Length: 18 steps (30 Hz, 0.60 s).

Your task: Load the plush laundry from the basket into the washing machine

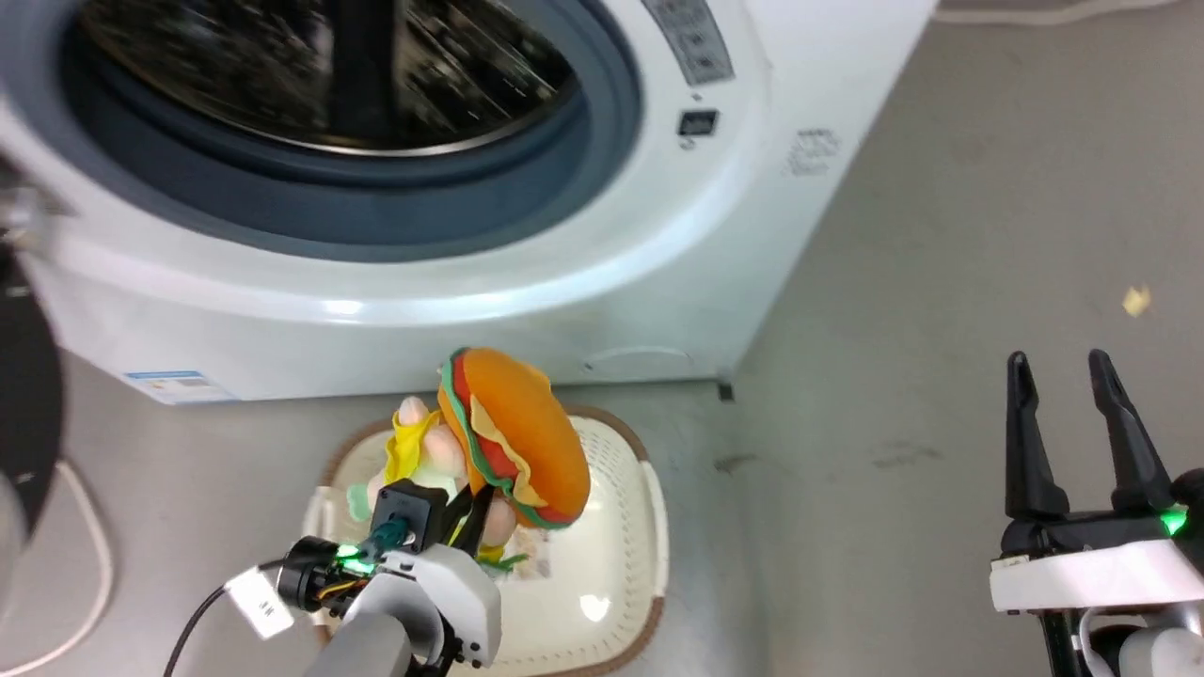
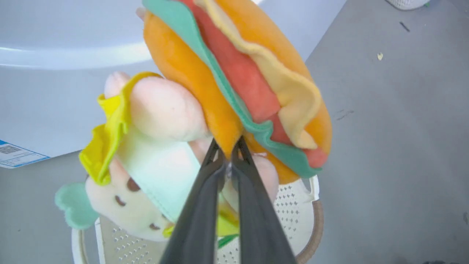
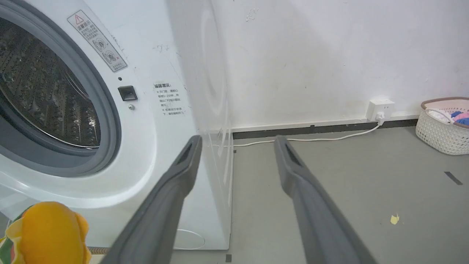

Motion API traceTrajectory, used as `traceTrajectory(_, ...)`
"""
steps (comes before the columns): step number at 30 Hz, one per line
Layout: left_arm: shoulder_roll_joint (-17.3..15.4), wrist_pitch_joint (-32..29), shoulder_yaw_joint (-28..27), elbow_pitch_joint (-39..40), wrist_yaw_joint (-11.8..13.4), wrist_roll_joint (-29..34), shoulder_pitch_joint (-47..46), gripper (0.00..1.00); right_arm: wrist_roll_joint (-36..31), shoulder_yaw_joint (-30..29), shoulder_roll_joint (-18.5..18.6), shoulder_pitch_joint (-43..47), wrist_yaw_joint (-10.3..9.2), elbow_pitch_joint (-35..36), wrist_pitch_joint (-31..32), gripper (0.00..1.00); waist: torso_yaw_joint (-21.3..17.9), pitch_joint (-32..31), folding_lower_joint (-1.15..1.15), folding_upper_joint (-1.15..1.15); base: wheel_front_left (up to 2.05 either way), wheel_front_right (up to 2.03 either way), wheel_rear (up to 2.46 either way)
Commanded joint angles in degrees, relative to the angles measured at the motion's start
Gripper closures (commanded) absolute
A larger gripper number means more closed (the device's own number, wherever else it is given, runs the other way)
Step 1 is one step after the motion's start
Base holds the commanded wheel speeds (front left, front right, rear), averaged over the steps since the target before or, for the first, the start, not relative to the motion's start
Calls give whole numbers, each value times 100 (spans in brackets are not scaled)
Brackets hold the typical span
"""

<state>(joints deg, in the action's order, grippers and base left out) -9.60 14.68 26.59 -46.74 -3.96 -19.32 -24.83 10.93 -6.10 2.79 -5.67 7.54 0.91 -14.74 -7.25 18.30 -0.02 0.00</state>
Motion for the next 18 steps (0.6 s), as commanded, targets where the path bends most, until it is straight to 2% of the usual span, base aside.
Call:
traceTrajectory(1,-24,30,-107,356,87,3,187,100,-43,0,9,82,-5,-19,-26,0,273,-274,2,0,0,0,0)
traceTrajectory(4,7,30,-330,1162,199,-4,495,100,-35,-12,9,135,-5,-26,-26,0,353,-323,2,0,0,0,0)
traceTrajectory(5,7,30,-330,1162,199,-4,495,100,-35,-12,9,135,-5,-26,-26,0,353,-323,2,0,0,0,0)
traceTrajectory(7,34,31,-650,1971,281,3,720,100,8,-6,9,146,-5,-25,-26,0,385,-300,2,0,0,0,0)
traceTrajectory(8,34,31,-650,1971,281,3,720,100,8,-6,9,146,-5,-25,-26,0,385,-300,2,0,0,0,0)
traceTrajectory(9,44,31,-876,2535,344,101,802,100,37,23,9,128,-5,-8,-26,0,373,-227,2,0,0,0,0)
traceTrajectory(10,44,31,-876,2535,344,101,802,100,37,23,9,128,-5,-8,-26,0,373,-227,2,0,0,0,0)
traceTrajectory(11,76,31,-1119,3125,376,230,832,100,56,62,9,92,-5,12,-26,0,339,-111,2,0,0,0,0)
traceTrajectory(12,76,31,-1119,3125,376,230,832,100,56,62,9,92,-5,12,-26,0,339,-111,2,0,0,0,0)
traceTrajectory(18,113,31,-1768,4404,299,632,518,100,70,89,9,-113,-5,77,-26,0,124,443,2,0,0,0,0)
